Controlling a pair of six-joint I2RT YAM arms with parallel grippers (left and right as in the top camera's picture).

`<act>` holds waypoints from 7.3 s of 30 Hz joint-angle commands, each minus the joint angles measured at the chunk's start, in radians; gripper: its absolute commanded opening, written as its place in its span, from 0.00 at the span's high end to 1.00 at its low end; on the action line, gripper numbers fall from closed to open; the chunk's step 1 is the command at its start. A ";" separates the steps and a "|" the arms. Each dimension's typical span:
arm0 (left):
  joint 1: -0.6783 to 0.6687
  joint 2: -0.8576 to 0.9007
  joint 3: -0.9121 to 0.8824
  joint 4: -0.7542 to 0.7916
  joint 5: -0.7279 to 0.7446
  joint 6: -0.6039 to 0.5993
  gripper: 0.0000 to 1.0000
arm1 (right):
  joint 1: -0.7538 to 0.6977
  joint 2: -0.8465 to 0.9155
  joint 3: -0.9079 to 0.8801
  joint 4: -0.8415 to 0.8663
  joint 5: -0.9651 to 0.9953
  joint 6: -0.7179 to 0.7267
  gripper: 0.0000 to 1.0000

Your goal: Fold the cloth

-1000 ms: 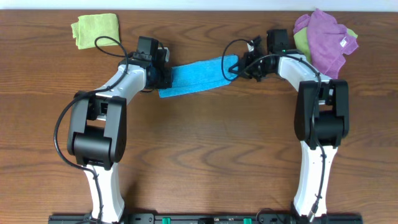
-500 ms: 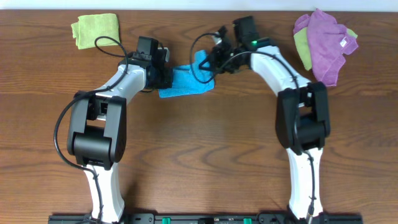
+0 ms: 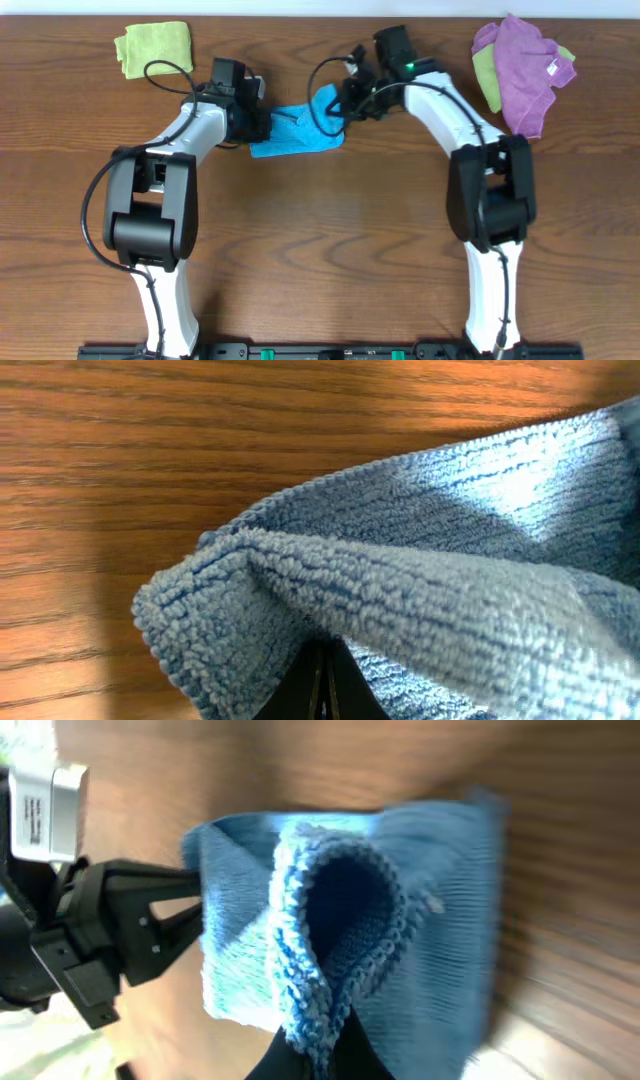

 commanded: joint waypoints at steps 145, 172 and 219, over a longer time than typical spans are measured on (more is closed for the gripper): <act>0.340 -0.071 0.375 -0.405 -0.027 -0.013 0.94 | 0.414 -0.028 0.031 0.097 0.511 -0.229 0.99; 0.381 -0.071 0.375 -0.401 0.016 0.002 0.94 | 0.449 0.066 0.031 0.262 0.322 -0.153 0.99; 0.244 -0.059 0.272 -0.429 0.079 0.101 0.94 | 0.230 0.063 0.346 -0.261 0.512 -0.160 0.98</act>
